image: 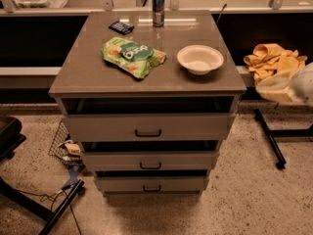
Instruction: Close top drawer
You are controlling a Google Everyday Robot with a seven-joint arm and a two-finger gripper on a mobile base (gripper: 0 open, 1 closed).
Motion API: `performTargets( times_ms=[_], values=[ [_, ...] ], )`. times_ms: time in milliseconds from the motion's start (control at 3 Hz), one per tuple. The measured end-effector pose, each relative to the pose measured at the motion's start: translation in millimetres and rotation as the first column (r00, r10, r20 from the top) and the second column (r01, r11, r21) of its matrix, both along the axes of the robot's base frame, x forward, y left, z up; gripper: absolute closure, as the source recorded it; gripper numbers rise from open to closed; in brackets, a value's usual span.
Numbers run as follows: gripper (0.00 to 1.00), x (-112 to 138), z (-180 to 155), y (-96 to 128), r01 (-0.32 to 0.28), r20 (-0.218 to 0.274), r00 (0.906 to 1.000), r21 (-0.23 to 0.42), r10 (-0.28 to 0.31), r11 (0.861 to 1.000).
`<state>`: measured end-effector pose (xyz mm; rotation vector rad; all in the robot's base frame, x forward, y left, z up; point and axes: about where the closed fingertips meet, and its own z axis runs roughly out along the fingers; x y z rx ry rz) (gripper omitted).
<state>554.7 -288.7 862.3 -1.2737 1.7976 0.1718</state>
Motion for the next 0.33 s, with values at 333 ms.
performTargets(
  times_ms=[333],
  values=[
    [1.00,12.6,39.1,-22.9,0.103,0.055,0.9933,-0.019,-0.101,0.995]
  ],
)
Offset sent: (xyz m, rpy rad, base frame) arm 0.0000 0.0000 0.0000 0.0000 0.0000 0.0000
